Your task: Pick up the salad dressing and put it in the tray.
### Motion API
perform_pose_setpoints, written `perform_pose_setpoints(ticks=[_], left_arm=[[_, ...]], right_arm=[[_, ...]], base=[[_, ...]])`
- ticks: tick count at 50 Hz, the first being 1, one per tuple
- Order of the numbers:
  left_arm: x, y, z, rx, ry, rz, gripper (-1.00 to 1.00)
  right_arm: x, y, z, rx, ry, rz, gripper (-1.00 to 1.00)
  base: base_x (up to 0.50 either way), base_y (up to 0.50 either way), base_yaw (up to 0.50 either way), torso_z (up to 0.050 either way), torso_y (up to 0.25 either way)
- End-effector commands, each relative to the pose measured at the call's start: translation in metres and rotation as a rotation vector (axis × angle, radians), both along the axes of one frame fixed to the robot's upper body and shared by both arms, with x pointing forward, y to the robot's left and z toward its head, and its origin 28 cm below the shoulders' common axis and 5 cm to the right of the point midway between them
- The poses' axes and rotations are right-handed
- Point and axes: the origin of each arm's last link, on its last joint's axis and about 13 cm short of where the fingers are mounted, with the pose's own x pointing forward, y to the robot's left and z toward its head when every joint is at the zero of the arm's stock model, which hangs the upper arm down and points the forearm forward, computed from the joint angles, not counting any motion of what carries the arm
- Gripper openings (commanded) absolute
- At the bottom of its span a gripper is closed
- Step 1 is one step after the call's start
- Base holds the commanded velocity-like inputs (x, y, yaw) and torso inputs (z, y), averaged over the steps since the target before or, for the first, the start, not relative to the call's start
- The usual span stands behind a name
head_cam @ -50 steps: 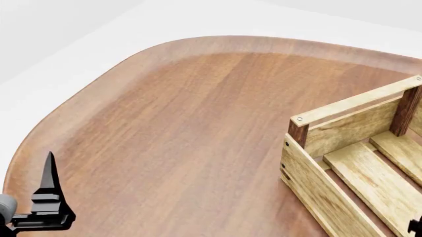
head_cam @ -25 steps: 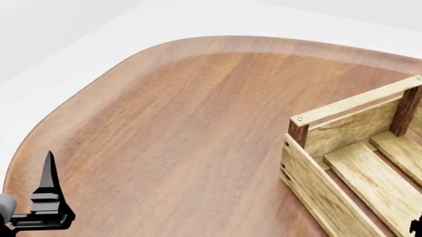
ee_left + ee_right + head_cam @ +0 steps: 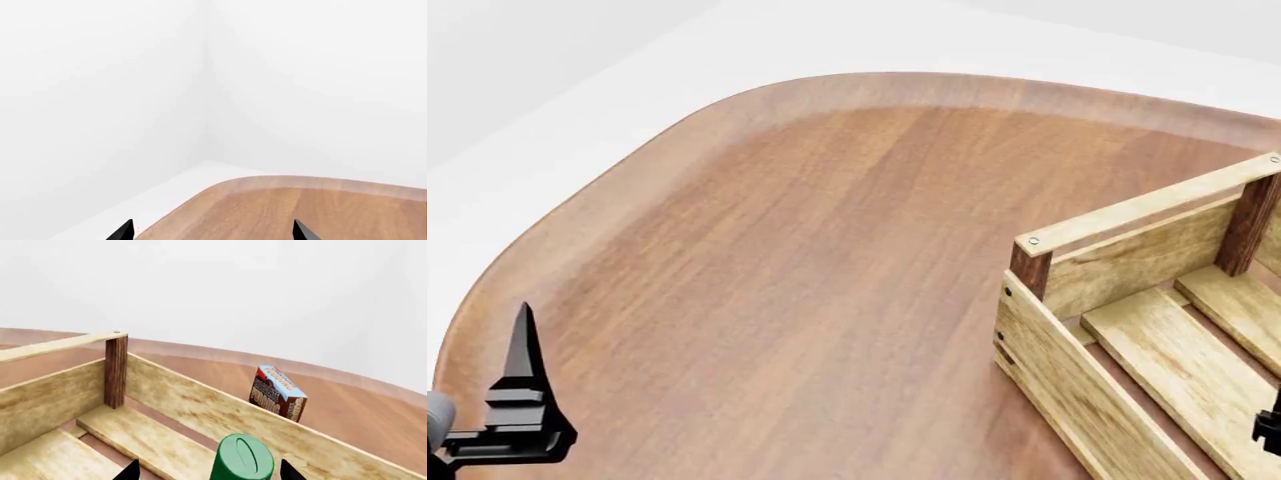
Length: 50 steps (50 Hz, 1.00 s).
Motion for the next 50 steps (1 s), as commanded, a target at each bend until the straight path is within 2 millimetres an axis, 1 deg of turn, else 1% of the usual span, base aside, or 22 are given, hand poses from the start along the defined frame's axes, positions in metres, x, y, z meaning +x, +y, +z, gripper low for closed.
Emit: perform_pose_setpoints(ticks=[1,4,12,17,21,22,25,27,30,31,34,43,50], left_arm=[[-0.001,0.0,0.001,0.0,-0.005,-0.001,1.0],[-0.001,0.0,0.001,-0.003,-0.005,0.0,1.0],[-0.002,0.0,0.002,-0.01,-0.017,-0.003,1.0],[-0.004,0.002,0.007,-0.042,-0.055,0.002,1.0],[-0.005,0.007,0.014,-0.087,-0.144,0.036,1.0],[-0.005,0.01,0.018,-0.105,-0.179,0.058,1.0],[-0.007,0.013,0.023,-0.118,-0.225,0.083,1.0],[-0.008,0.014,0.026,-0.122,-0.272,0.104,1.0],[-0.01,0.015,0.029,-0.112,-0.314,0.12,1.0],[-0.011,0.015,0.03,-0.107,-0.335,0.126,1.0],[-0.013,0.016,0.033,-0.095,-0.388,0.149,1.0],[-0.022,0.019,0.042,-0.136,-0.53,0.206,1.0],[-0.027,0.02,0.046,-0.163,-0.609,0.233,1.0]], right_arm=[[-0.021,0.018,0.033,-0.053,-0.081,0.075,1.0],[-0.029,0.024,0.044,-0.09,-0.118,0.1,1.0],[-0.046,0.038,0.063,-0.159,-0.199,0.127,1.0],[-0.058,0.047,0.077,-0.195,-0.286,0.136,1.0],[-0.072,0.055,0.09,-0.211,-0.371,0.134,1.0],[-0.078,0.058,0.095,-0.22,-0.409,0.135,1.0],[-0.087,0.064,0.102,-0.232,-0.468,0.139,1.0],[-0.097,0.07,0.109,-0.249,-0.535,0.141,1.0],[-0.103,0.074,0.113,-0.277,-0.582,0.138,1.0],[-0.109,0.078,0.116,-0.299,-0.619,0.135,1.0],[-0.118,0.083,0.119,-0.336,-0.69,0.129,1.0],[-0.138,0.09,0.122,-0.309,-0.843,0.098,1.0],[-0.146,0.095,0.121,-0.342,-0.943,0.101,1.0]], base=[[0.0,0.0,0.0,0.0,0.0],[0.0,0.0,0.0,0.0,0.0],[0.0,0.0,0.0,0.0,0.0],[0.0,0.0,0.0,0.0,0.0],[0.0,0.0,0.0,0.0,0.0],[0.0,0.0,0.0,0.0,0.0],[0.0,0.0,0.0,0.0,0.0],[0.0,0.0,0.0,0.0,0.0],[0.0,0.0,0.0,0.0,0.0],[0.0,0.0,0.0,0.0,0.0],[0.0,0.0,0.0,0.0,0.0],[0.0,0.0,0.0,0.0,0.0],[0.0,0.0,0.0,0.0,0.0]])
